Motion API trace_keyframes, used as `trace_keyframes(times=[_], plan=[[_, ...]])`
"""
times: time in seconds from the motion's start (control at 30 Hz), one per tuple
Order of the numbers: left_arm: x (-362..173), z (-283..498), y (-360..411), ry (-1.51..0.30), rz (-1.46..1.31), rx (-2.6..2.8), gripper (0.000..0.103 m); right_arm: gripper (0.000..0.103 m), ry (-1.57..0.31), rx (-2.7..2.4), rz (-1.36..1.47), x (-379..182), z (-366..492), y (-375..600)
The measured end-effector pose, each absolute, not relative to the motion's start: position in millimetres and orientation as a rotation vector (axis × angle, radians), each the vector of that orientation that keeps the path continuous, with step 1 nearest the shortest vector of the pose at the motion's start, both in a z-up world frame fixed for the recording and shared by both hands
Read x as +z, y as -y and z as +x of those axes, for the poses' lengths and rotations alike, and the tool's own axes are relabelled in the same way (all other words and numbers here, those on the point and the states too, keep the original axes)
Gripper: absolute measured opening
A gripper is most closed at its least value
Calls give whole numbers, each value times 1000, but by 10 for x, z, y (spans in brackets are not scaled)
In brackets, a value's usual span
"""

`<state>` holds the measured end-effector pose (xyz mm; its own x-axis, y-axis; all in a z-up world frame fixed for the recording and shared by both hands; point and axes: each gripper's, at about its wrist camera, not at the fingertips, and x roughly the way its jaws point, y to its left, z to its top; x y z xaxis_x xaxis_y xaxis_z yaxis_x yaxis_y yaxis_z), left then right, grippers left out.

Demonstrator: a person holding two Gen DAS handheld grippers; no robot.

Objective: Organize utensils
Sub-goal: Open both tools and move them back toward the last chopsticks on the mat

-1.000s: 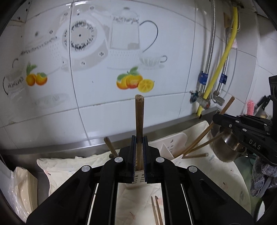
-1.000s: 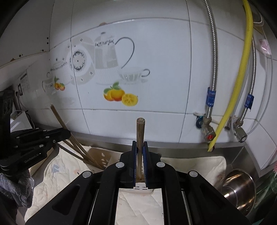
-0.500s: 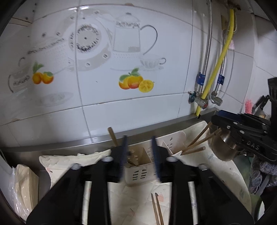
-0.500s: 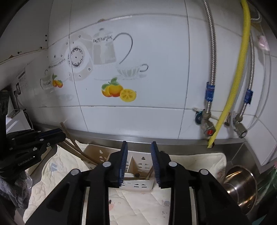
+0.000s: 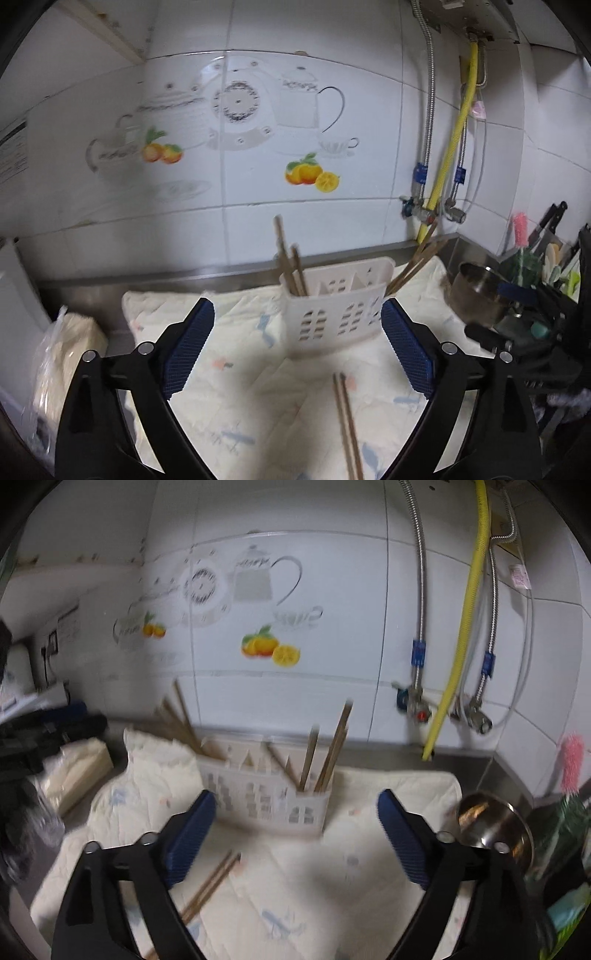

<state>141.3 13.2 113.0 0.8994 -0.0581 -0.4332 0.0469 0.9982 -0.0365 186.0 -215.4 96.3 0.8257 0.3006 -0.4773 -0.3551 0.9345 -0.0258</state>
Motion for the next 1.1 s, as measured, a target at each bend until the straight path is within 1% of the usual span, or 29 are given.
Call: trace_keyframes(times=[0.03,0.07,0.17,0.4,0.57,0.73,0.93,1.03,1.1], plan=[[1090,1345,-161,-450,-33,-40,98,90,-491,347,-129,892,1791,2126],[1051,1293,-188,-456,-45,-30,98,92,-497,338,-147,790,1703,2090],[889,1077,-312,-474,-92,4,98,94,-535,338,-150,543,1518,1993],[492,714,-572,-525,-163,83,98,95,-643,399,-80,6,1132,1722],[291,538,-708,-546,-168,133,98,95,-702,373,-84,-289,940,1475],[114,427,-830,-577,-168,149,98,95,-725,310,-72,-444,888,1322],[35,343,-961,-585,-192,145,98,95,-749,256,-54,-552,893,1201],[5,324,-1020,-587,-194,150,98,93,-754,227,-49,-593,904,1159],[-18,313,-1057,-589,-199,147,98,80,-771,213,-37,-623,924,1152]])
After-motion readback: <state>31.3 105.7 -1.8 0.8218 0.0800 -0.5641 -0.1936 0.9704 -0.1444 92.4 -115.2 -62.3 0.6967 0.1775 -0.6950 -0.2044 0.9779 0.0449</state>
